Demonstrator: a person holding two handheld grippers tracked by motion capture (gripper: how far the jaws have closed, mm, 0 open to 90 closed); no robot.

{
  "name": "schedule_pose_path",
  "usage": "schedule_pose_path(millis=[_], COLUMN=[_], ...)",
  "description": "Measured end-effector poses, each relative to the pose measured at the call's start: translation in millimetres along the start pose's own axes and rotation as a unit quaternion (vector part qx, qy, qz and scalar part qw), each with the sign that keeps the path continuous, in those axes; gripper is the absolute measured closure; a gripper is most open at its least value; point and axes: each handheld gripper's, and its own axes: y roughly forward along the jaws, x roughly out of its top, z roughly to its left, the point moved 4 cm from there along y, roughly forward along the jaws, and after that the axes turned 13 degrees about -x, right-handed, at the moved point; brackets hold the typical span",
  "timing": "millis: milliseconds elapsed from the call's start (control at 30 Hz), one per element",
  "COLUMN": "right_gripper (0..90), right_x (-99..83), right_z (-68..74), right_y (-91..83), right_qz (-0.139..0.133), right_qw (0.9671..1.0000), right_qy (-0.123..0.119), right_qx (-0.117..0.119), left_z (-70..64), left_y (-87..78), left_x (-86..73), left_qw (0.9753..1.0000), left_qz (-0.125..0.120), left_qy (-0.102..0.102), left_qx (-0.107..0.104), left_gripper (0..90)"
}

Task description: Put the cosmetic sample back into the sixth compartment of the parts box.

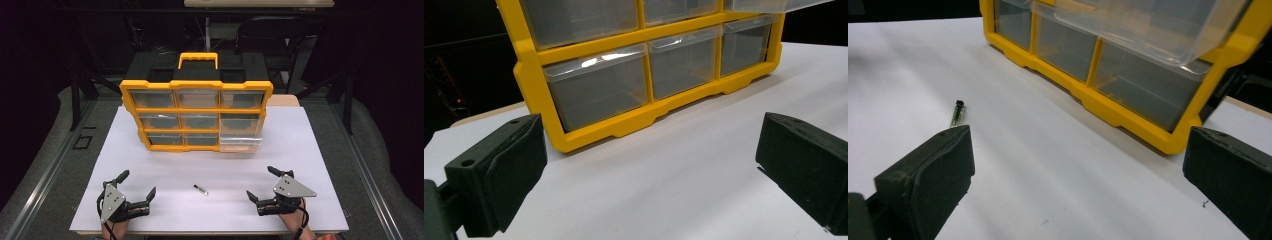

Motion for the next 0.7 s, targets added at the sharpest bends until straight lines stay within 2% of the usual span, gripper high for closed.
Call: schedule_pose_path(millis=[367,500,700], right_gripper=[0.0,0.0,0.0], right_x=[5.5,4.9,6.1], right_z=[19.7,28.3,38.2], right_y=[19.7,30.6,42.9], right_qz=[0.032,0.055,0.074], right_qw=[0.9992,0.9976,0.9954], right_qy=[-0.006,-0.008,-0.013], right_qx=[0.025,0.042,0.060], left_z=[0.9,0.8,2.2], left_y=[0.8,1.0,0.8], left_x=[-0.2,0.1,0.6], left_qw=[1.0000,1.0000,1.0000], left_qz=[0.003,0.005,0.004], left_qy=[-0.002,0.001,-0.002], left_qx=[0.000,0.000,0.001], left_gripper=[0.1,0.1,0.1])
